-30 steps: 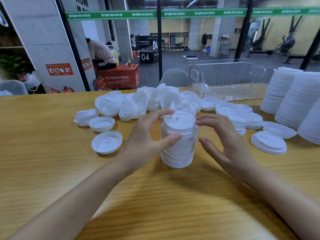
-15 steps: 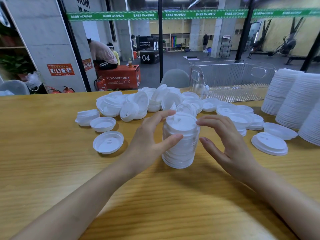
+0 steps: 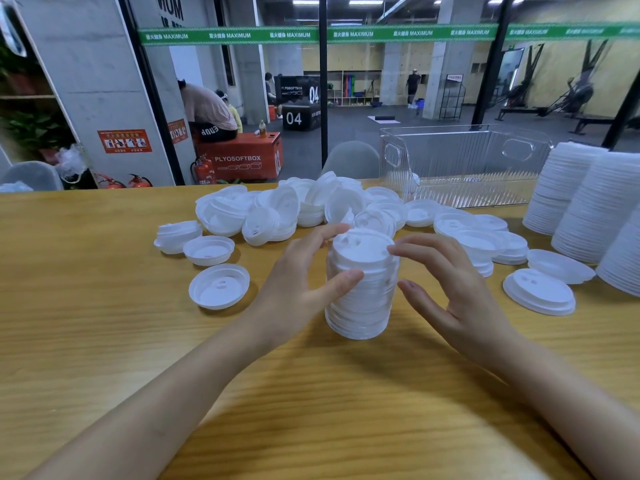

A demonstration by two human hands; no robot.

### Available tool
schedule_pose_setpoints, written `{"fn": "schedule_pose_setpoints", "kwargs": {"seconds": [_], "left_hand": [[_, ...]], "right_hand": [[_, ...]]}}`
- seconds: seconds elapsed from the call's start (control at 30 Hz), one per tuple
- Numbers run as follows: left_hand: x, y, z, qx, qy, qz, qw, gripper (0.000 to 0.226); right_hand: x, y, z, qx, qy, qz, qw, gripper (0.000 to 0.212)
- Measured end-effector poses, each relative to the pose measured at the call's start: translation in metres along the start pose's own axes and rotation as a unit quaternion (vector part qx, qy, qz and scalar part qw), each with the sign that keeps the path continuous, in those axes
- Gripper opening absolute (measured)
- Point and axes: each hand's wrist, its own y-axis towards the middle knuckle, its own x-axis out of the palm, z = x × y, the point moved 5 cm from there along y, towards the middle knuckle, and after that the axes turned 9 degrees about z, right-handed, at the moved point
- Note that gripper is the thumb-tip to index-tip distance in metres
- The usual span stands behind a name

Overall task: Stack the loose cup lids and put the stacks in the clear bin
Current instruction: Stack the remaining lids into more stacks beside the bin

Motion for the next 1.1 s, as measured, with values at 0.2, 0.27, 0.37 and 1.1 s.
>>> {"fn": "schedule_pose_setpoints", "kwargs": {"seconds": [0.2,0.27,0.37,1.1], "left_hand": [[-0.029,0.0,-0.015,0.061,0.131,0.073,0.987,0.056],[-0.046,0.001,-0.032,0.044,0.266,0.077,0.96,0.065],[-0.073,-0.004,-0.063,-0.095,0.419,0.037,0.902,0.07],[-0.082,0.0,-0.047,-0.139,-0.01,0.17,0.976,0.074]], "right_hand": [[0.001,-0.001,0.003,0.027,0.014,-0.001,1.0,0.045],[0.002,-0.002,0.003,0.03,0.015,-0.007,0.999,0.046],[0.004,-0.003,0.005,0.034,0.017,-0.014,0.999,0.047],[0.005,-0.003,0.001,0.015,-0.003,-0.007,1.0,0.046]]}}
